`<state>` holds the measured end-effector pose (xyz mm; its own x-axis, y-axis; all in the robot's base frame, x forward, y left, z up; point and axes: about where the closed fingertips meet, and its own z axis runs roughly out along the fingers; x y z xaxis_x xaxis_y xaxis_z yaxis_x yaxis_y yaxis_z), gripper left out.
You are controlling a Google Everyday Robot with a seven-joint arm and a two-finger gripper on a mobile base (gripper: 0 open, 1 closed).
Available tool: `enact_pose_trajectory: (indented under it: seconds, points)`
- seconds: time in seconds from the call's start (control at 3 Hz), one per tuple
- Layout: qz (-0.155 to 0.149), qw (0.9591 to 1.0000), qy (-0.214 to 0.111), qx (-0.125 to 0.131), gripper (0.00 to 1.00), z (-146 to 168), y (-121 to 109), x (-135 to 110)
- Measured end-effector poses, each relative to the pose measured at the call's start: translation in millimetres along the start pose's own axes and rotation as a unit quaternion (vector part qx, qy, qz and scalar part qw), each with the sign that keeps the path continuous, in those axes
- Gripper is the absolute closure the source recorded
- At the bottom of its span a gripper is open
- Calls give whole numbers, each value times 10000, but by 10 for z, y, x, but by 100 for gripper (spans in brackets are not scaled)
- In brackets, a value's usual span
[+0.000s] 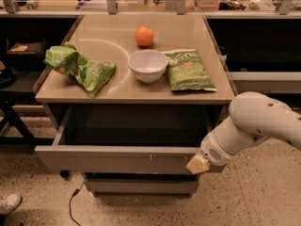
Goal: Close top drawer
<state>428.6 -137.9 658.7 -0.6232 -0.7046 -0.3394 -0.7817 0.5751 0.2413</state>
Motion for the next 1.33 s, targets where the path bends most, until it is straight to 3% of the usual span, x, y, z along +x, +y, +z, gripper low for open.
enact_pose_trajectory:
  seconds: [0.33,0.67,1.0,1.33]
  points:
    - [168,9995,-211,152,100,-13,-157,-73]
    - [325,9974,-453,460,100,-31,-447,-222]
    - [330,9973,-460,470,100,-33,-451,-220]
    - [380,9937,-644,835,100,-90,-774,-395]
